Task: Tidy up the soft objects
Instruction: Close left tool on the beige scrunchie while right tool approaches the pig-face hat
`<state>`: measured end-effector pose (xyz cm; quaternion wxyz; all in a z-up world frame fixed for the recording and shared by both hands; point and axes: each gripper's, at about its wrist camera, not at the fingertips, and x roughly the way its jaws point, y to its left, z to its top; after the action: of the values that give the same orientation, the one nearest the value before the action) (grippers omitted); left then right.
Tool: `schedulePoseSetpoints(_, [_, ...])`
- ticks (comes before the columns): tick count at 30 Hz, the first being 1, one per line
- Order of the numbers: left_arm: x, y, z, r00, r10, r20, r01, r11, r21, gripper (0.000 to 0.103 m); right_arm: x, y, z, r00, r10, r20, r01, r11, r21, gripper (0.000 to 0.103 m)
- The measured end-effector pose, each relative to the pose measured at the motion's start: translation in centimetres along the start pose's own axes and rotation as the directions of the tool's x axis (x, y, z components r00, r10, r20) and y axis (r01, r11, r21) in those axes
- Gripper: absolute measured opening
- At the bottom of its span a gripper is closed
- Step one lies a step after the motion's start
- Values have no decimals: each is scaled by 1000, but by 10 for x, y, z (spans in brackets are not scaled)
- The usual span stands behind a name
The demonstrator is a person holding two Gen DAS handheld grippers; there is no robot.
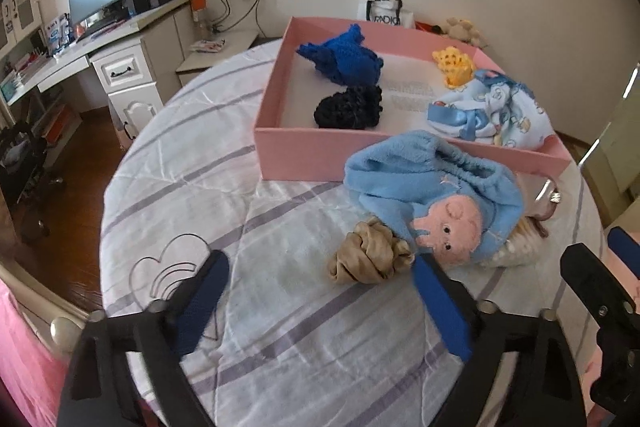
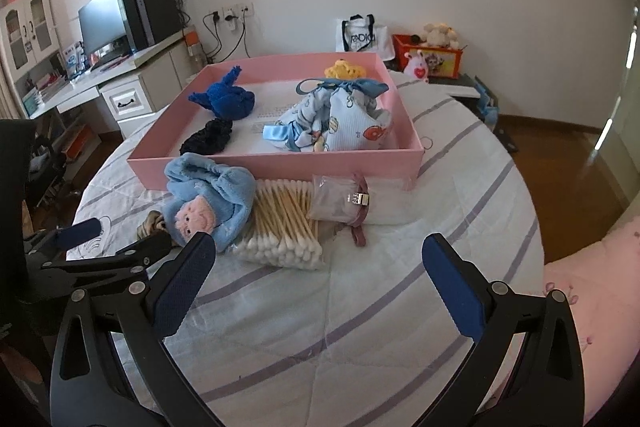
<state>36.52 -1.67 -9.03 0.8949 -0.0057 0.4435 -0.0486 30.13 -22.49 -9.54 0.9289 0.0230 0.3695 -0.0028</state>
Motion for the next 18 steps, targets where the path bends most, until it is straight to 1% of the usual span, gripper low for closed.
schedulePoseSetpoints(2, [9, 0, 1, 1000, -3, -11, 3, 1000, -1, 73, 3, 1, 0, 1000, -4, -7, 4, 1000, -2, 103])
schedulePoseSetpoints(4, [18, 0, 2, 999, -39, -22, 39, 999, -5, 57, 6, 2, 0, 1000, -10, -12, 10, 1000, -4, 103])
schedulePoseSetpoints(5, [20, 0, 3, 998, -54, -28, 54, 999, -7, 53, 8, 3, 1, 1000, -12, -17, 12, 1000, -4, 103])
schedulePoseSetpoints(6, [23, 0, 3, 996, -78, -36, 78, 997, -12, 45, 9, 3, 1, 1000, -14, -21, 14, 1000, -3, 103])
schedulePoseSetpoints(7, [24, 1, 4, 996, -86, -38, 86, 996, -12, 37, 11, 3, 2, 1000, -15, -23, 15, 1000, -3, 103])
schedulePoseSetpoints(9, [24, 1, 4, 995, -94, -36, 94, 996, -5, 30, 13, 5, 3, 1000, -15, -25, 15, 1000, -4, 103])
schedulePoseSetpoints(13, [20, 7, 3, 995, -98, -27, 98, 995, -11, 26, 13, 12, 6, 1000, 4, -17, -4, 1000, -15, 103])
schedulePoseSetpoints(18, [9, 18, 0, 999, -54, 1, 54, 998, -29, 25, 15, 30, 11, 1000, 27, -3, -27, 998, -54, 103])
